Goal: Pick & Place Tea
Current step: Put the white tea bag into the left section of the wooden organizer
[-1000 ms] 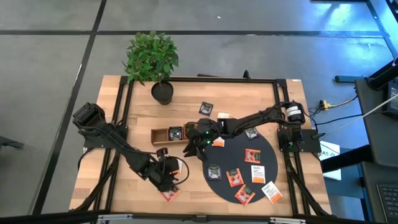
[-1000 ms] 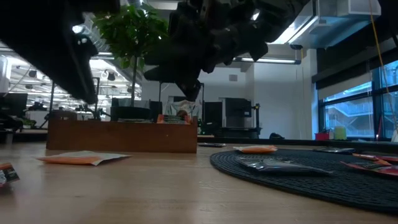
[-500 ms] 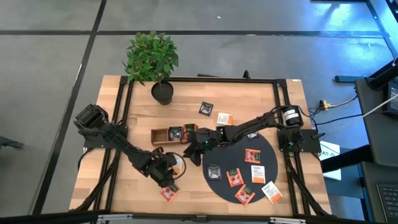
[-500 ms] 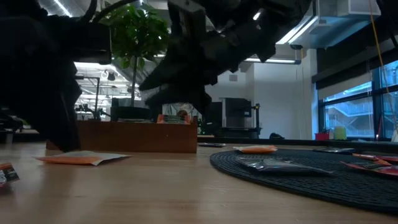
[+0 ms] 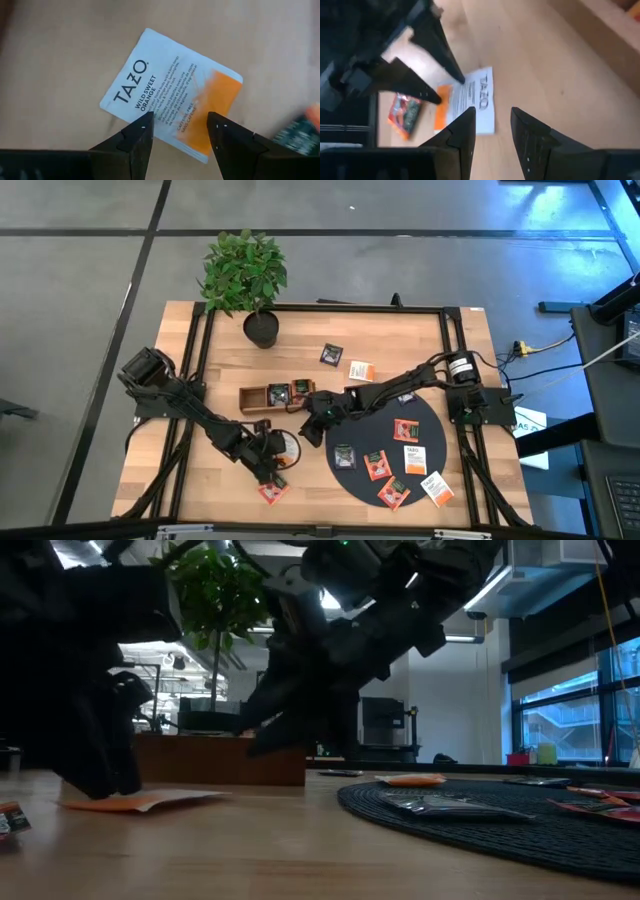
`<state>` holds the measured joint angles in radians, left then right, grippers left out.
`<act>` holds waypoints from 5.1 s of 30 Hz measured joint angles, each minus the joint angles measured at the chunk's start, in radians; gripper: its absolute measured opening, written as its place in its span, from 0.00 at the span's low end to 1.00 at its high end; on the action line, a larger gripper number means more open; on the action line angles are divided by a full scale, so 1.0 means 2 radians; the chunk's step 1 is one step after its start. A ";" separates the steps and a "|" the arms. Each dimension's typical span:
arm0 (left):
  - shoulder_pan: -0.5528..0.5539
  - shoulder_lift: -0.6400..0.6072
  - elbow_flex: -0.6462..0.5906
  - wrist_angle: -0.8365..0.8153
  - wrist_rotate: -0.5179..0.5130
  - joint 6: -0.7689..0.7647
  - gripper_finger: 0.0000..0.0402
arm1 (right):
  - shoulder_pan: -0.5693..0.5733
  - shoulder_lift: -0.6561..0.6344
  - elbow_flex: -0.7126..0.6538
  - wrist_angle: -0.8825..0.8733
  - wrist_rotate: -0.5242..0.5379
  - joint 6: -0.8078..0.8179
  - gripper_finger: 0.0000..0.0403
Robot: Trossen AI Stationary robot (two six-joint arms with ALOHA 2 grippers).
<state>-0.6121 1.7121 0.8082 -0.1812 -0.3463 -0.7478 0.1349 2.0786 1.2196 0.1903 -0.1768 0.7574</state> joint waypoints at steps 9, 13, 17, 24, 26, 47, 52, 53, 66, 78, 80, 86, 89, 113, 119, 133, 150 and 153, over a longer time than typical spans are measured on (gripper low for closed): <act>0.017 0.032 0.002 0.052 0.011 0.015 0.45 | 0.007 0.008 0.000 -0.026 -0.037 0.020 0.31; 0.027 0.044 0.001 0.097 0.009 0.039 0.45 | 0.018 0.009 0.000 -0.033 -0.040 -0.015 0.31; 0.034 0.048 0.001 0.109 0.012 0.050 0.45 | 0.021 0.009 0.000 -0.041 -0.039 -0.019 0.31; 0.036 0.048 0.001 0.107 0.016 0.054 0.45 | 0.013 0.009 0.000 -0.046 -0.037 -0.025 0.31; 0.036 0.049 0.001 0.106 0.021 0.054 0.45 | 0.013 0.009 0.000 -0.045 -0.038 -0.038 0.31; 0.035 0.049 0.000 0.105 0.025 0.049 0.45 | 0.013 0.008 0.081 -0.237 0.001 -0.057 0.31; 0.036 0.049 0.000 0.105 0.024 0.048 0.45 | 0.012 0.008 0.067 -0.232 -0.011 -0.013 0.31; 0.036 0.049 0.000 0.106 0.024 0.047 0.45 | 0.012 0.008 0.066 -0.230 -0.016 -0.014 0.31; 0.063 0.050 0.000 0.130 0.007 0.039 0.45 | 0.010 0.033 0.068 -0.232 -0.063 -0.006 0.31; 0.065 0.050 0.000 0.130 0.004 0.032 0.45 | -0.004 0.045 0.080 -0.235 -0.104 -0.002 0.30; 0.065 0.050 0.000 0.130 0.003 0.031 0.45 | -0.008 0.045 0.079 -0.234 -0.108 -0.002 0.28; 0.065 0.050 0.000 0.130 -0.002 0.031 0.45 | -0.014 0.046 0.079 -0.234 -0.117 -0.009 0.16; 0.065 0.050 0.000 0.130 -0.003 0.031 0.45 | -0.015 0.046 0.078 -0.234 -0.118 -0.016 0.09; 0.014 -0.185 -0.001 0.017 -0.008 0.037 0.45 | -0.056 -0.055 0.117 -0.243 -0.118 -0.158 0.00; 0.009 -0.294 0.000 0.008 -0.066 0.010 0.45 | -0.071 -0.041 0.217 -0.306 -0.067 -0.234 0.00; 0.038 -0.403 0.000 -0.122 -0.133 -0.038 0.45 | -0.083 -0.029 0.302 -0.420 -0.036 -0.311 0.00; 0.088 -0.400 0.000 -0.006 -0.132 0.011 0.45 | -0.080 -0.033 0.404 -0.492 -0.043 -0.331 0.01; 0.088 -0.400 0.000 0.003 -0.133 0.026 0.45 | -0.080 -0.034 0.423 -0.509 -0.043 -0.331 0.01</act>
<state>-0.4358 0.9123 0.8082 -0.1747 -0.6116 -0.6957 -0.0250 2.0112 2.0647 -0.8284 -0.2624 0.0952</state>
